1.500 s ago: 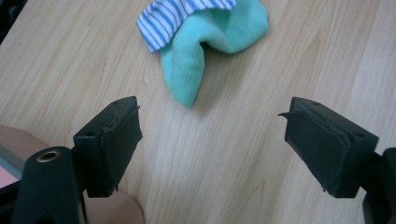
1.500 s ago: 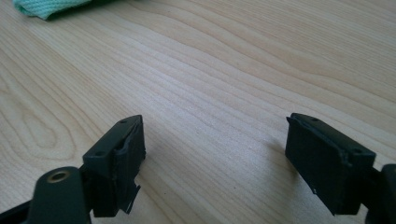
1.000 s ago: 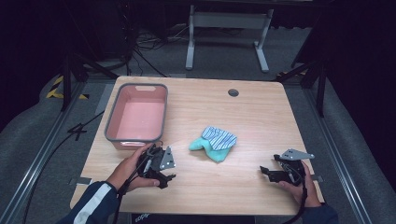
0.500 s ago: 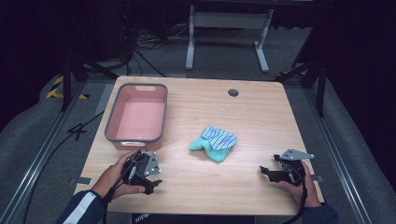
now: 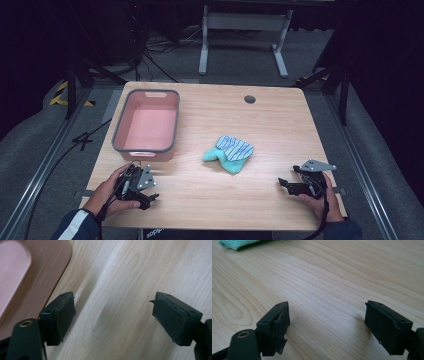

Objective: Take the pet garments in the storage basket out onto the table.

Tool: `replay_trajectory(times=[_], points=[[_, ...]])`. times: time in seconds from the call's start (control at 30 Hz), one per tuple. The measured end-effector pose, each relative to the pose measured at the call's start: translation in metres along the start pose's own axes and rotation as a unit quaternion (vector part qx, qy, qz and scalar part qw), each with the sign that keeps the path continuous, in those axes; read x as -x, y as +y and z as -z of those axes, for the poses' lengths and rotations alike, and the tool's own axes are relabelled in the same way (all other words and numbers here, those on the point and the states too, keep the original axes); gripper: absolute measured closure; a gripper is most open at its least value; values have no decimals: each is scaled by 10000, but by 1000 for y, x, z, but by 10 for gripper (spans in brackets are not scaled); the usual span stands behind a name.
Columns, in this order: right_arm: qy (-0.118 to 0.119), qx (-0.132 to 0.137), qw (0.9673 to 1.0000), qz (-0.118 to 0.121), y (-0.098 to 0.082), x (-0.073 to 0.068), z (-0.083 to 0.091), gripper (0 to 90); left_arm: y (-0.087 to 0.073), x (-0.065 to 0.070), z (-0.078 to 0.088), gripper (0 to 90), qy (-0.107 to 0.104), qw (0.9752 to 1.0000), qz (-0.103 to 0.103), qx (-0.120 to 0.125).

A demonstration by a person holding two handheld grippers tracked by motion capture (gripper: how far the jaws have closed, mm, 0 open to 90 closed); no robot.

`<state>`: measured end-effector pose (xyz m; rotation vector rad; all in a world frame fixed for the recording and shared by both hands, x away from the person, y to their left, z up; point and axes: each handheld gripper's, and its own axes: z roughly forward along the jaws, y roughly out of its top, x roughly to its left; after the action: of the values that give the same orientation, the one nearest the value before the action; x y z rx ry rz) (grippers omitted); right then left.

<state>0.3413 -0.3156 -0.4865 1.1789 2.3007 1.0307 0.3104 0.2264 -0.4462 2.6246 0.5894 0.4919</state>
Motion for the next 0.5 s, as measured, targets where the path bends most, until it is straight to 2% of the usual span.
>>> replay_trajectory(times=[0.17,0.3,0.47,0.5], points=[[2,2,10000,-4,0,0,0,208,-9,-4,1,183,43,9997,248,-4],[2,1,10000,-4,0,0,0,208,-15,-6,2,180,49,9995,302,49],[2,1,10000,-4,0,0,0,208,-32,-13,1,178,16,9980,588,217],[2,1,10000,-3,0,0,0,208,-37,-16,0,174,31,9972,709,241]])
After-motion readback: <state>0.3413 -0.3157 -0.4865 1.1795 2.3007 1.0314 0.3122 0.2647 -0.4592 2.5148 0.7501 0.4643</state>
